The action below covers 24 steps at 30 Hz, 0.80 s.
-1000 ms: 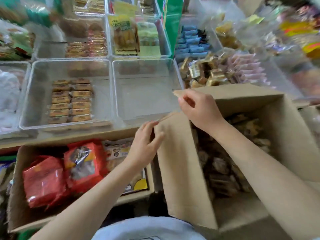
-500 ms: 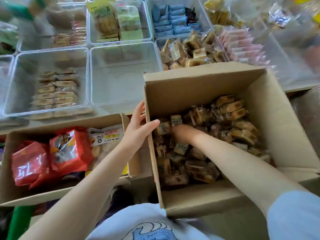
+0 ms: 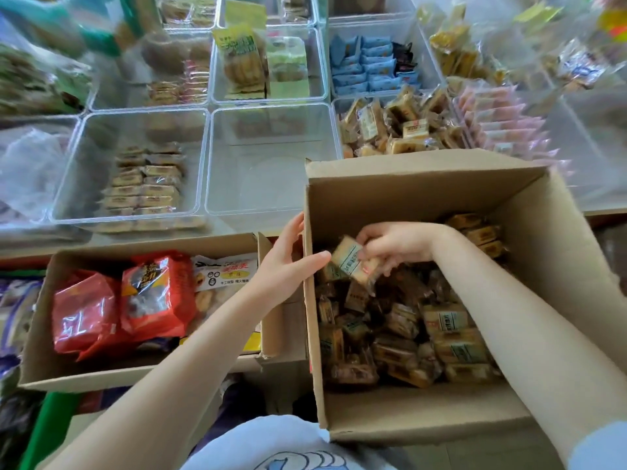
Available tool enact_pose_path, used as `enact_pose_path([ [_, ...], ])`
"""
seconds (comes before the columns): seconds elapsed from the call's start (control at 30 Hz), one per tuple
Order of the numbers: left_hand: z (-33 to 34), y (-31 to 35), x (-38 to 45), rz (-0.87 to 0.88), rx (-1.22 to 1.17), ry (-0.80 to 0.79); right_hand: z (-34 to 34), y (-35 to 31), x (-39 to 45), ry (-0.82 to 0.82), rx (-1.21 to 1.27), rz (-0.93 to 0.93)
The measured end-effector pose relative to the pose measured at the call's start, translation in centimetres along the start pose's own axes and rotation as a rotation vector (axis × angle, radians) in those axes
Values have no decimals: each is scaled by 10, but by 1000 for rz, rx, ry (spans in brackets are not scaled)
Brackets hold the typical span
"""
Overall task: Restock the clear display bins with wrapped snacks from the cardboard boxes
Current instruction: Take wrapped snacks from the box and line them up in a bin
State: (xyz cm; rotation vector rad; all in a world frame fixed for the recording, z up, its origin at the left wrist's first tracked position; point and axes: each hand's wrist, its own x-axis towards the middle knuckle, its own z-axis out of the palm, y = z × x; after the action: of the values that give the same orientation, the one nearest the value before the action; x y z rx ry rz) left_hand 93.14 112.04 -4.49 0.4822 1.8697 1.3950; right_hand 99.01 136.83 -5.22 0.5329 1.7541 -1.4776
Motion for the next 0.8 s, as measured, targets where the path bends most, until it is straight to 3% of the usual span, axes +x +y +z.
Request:
enact_pose_path([
  [0.17, -38, 6, 9, -38, -83, 155, -22, -44, -36, -248, 271, -220],
  [0.27, -71, 0, 20, -36, 33, 264, -6, -84, -33, -286, 376, -361],
  [0.4, -127, -17, 29, -22, 227, 337, 37, -142, 7, -74, 296, -458],
  [0.6, -253, -80, 42, -61, 644, 447, 104, -212, 116, 428, 88, -418],
  [0.7, -308, -111, 53, -76, 767, 467, 130, -235, 169, 497, -123, -379],
  [0.8, -348, -136, 61, -122, 901, 374, 155, -258, 216, 533, -413, -369],
])
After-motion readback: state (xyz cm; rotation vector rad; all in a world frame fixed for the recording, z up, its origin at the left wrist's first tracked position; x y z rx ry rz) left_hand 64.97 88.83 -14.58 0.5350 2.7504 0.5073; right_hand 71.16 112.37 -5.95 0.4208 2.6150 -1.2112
